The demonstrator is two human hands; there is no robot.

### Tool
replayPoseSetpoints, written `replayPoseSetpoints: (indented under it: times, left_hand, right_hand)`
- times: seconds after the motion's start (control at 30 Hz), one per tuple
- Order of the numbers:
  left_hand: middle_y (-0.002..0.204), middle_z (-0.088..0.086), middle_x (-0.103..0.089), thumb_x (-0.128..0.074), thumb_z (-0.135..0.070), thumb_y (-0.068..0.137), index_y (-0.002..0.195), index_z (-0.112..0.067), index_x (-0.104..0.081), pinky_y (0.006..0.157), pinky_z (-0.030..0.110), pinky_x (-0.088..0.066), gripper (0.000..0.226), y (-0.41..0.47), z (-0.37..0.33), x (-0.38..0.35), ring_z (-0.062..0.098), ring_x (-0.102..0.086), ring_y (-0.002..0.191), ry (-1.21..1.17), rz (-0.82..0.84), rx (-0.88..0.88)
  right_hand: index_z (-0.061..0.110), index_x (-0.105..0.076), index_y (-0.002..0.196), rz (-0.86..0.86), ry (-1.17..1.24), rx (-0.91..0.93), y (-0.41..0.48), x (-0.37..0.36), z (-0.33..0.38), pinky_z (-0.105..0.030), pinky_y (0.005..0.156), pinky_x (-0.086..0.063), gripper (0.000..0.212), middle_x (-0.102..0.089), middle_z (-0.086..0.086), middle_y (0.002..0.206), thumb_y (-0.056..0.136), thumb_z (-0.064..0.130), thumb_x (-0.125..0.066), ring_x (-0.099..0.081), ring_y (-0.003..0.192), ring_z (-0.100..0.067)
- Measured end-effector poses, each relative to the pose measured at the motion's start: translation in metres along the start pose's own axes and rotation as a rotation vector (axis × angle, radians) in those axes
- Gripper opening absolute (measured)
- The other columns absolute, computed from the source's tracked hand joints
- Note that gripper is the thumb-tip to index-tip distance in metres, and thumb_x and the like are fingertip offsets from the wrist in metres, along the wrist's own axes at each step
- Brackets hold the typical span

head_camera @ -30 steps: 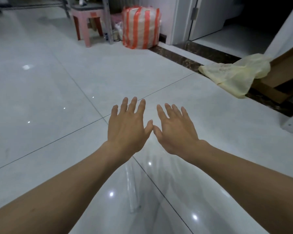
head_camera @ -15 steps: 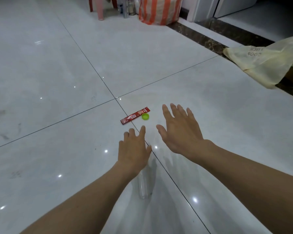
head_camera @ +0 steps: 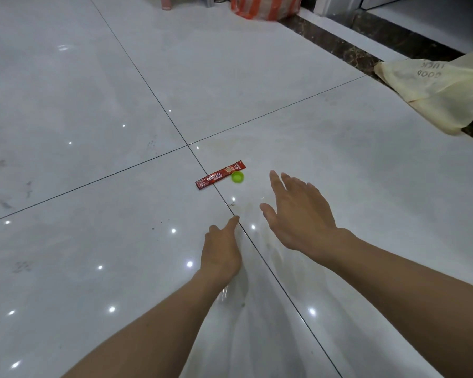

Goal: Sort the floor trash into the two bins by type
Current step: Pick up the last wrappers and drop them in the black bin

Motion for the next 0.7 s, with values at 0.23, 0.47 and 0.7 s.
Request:
replayPoseSetpoints:
  times: [0.23,0.47,0.7]
  left_hand:
    - [0.112,0.005,-0.05,-0.065,-0.013,0.089,0.149,-0.039,-0.022,0.09,0.025,-0.041,0.078,0.007,-0.026,0.023,0.021,-0.053,0.105,-0.134,-0.116,-0.155]
    - [0.107,0.003,-0.055,-0.07,-0.015,0.086,0.148,-0.04,-0.024,0.091,0.029,-0.046,0.081,0.003,-0.06,0.022,0.019,-0.055,0.098,-0.179,-0.079,-0.304]
    - [0.107,0.003,-0.056,-0.072,-0.016,0.084,0.148,-0.042,-0.025,0.094,0.035,-0.048,0.083,0.003,-0.073,0.022,0.02,-0.058,0.098,-0.225,-0.041,-0.367]
  right_hand:
    - [0.016,-0.035,0.146,0.111,0.539,-0.211,-0.001,-0.018,-0.013,-0.035,0.1,-0.041,0.057,-0.049,-0.005,0.142,0.096,0.035,-0.055,-0.047,0.128,-0.024]
    - [0.015,-0.059,0.125,0.149,1.13,-0.408,-0.007,-0.039,-0.024,-0.039,0.098,-0.049,0.045,-0.068,-0.003,0.112,0.085,0.029,-0.073,-0.063,0.106,-0.018]
    - [0.015,-0.067,0.091,0.041,1.275,-0.46,-0.007,-0.038,-0.035,-0.033,0.086,-0.052,0.013,-0.072,-0.007,0.098,0.082,0.019,-0.076,-0.069,0.094,-0.019]
Point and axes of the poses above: each hand's wrist, its own y-axis towards the middle knuckle, its own x-axis out of the back of the hand, z = x × y, the point moved 4 cm from there along y, towards the middle knuckle
